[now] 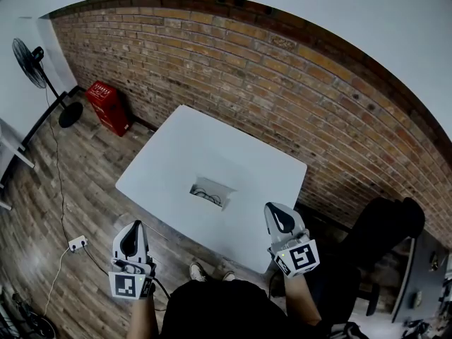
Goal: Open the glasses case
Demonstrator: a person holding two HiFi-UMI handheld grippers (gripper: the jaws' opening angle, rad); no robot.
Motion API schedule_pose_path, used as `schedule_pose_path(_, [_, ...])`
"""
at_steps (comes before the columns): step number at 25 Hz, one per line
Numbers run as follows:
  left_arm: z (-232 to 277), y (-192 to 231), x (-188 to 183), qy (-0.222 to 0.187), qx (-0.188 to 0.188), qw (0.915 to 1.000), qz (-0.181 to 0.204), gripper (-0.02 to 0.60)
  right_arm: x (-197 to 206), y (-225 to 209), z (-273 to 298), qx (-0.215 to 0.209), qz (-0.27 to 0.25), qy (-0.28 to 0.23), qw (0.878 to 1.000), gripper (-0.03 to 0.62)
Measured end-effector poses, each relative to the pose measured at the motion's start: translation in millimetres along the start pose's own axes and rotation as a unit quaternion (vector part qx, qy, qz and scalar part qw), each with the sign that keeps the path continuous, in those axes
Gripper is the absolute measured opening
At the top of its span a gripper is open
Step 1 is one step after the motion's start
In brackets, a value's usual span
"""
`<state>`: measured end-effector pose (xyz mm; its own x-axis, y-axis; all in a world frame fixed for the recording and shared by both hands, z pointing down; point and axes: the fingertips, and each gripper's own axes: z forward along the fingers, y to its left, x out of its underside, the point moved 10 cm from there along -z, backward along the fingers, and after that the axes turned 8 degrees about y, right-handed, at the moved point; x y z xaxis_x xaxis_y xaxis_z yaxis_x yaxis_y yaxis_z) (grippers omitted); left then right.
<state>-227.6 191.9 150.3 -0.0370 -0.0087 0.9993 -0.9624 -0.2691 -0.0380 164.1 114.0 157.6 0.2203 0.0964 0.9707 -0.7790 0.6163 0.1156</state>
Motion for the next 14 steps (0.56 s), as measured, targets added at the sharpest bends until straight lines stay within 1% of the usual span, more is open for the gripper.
schedule_pose_path(6, [9,3,-3,-0.007,0.002,1.0,-0.004,0.008,0,-2,5,0.003,0.001,0.001,1.0,0.005])
schedule_pose_path(11, [15,4,0,0.009,0.004,0.9999,-0.005,0.008,0,-4,8,0.004,0.004,0.002,1.0,0.005])
schedule_pose_path(14, [19,6,-1,-0.002,0.009,1.0,0.001,0.008,1,-4,11,0.003,0.004,0.002,1.0,0.005])
